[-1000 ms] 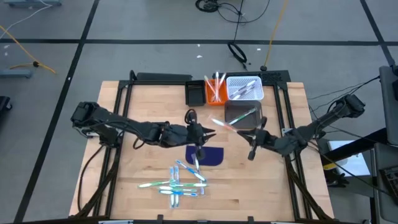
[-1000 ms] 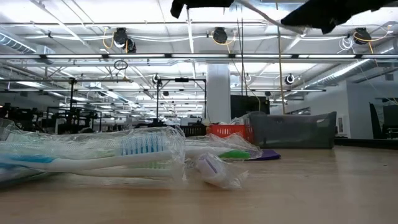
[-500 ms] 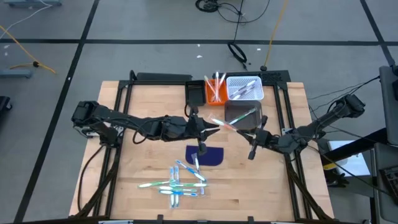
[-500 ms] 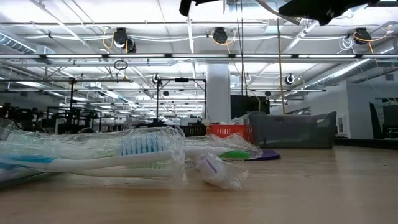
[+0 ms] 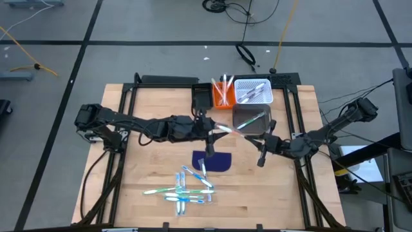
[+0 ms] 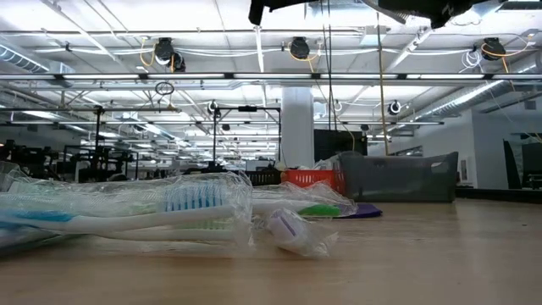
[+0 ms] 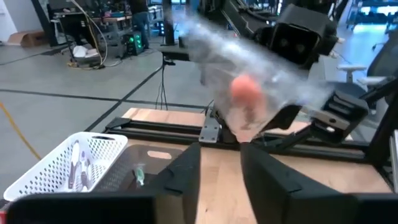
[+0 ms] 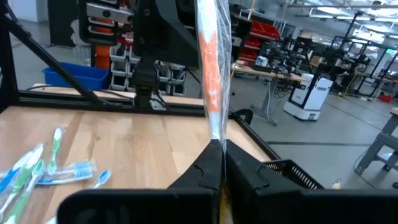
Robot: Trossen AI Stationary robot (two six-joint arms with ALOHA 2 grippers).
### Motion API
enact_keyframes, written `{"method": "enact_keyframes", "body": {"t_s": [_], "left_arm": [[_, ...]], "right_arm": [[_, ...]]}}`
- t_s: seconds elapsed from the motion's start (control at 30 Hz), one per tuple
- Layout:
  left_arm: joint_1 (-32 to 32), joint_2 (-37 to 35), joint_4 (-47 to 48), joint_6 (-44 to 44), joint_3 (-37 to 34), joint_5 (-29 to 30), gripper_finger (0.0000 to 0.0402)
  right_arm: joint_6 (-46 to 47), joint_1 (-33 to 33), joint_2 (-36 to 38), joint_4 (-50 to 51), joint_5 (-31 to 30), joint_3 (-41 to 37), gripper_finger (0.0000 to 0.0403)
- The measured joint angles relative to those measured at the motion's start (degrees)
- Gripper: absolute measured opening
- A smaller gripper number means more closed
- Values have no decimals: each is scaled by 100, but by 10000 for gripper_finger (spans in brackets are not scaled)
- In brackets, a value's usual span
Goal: Pick & Place Toothbrushes
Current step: Put the orange toothbrush into the orange bin
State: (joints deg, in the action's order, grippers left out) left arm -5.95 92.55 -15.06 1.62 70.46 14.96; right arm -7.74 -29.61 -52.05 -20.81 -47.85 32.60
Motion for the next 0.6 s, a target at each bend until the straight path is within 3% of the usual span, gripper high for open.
{"method": "enact_keyframes", "body": {"t_s": [0.3,0.47,0.6], "left_arm": [[17,0,-376,41,0,-288,199],[15,0,-587,23,0,-557,201],[23,0,-590,43,0,-549,187]], "right_arm": [[-198,67,-38,-177,0,0,0],[-197,222,-166,-329,22,1,0],[-201,296,-341,-527,381,2,0]]}}
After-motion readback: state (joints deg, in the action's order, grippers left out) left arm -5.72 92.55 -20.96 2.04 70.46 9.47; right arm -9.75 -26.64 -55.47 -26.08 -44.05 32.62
